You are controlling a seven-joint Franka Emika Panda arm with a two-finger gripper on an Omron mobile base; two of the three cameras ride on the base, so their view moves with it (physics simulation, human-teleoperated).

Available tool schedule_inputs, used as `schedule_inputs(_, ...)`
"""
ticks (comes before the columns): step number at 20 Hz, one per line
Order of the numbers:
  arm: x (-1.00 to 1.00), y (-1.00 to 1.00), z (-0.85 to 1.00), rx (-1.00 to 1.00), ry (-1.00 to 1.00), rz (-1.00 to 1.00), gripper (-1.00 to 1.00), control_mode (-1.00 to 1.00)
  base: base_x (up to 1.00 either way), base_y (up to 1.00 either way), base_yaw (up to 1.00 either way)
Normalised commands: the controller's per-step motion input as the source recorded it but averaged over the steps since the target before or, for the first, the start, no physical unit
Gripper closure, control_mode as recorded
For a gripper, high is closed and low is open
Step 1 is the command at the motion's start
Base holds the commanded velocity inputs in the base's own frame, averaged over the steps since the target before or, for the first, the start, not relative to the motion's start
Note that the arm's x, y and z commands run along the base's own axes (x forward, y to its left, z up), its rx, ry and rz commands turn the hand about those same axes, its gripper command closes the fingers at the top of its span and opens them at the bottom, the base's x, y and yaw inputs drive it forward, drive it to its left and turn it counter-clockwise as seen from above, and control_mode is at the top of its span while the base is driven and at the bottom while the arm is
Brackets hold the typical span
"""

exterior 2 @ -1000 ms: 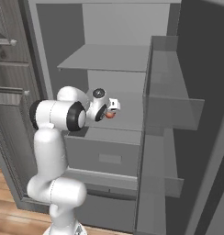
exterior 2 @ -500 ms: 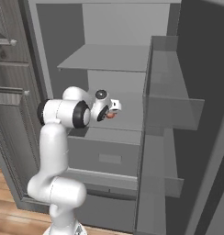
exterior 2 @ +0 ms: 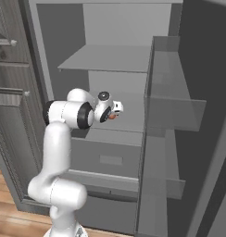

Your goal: Pick the banana and peach from the fridge and place them inside the tupperware on the counter.

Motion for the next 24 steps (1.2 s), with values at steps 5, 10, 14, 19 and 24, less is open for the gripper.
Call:
schedule_inputs(5,0.07,0.00,-0.29,0.00,0.05,0.00,-1.00,-1.00,0.00,0.00,0.00)
schedule_inputs(10,0.06,-0.01,-0.33,0.00,0.05,0.00,-1.00,-1.00,0.00,0.00,0.00)
schedule_inputs(14,-0.10,-0.13,-0.62,0.00,0.14,-0.02,1.00,-1.00,0.00,0.00,0.00)
schedule_inputs(19,-0.37,-0.27,-0.74,0.00,0.17,-0.07,1.00,-1.00,0.00,0.00,0.00)
schedule_inputs(24,-0.33,-0.33,-0.69,0.00,0.12,-0.06,1.00,-1.00,0.00,0.00,0.00)
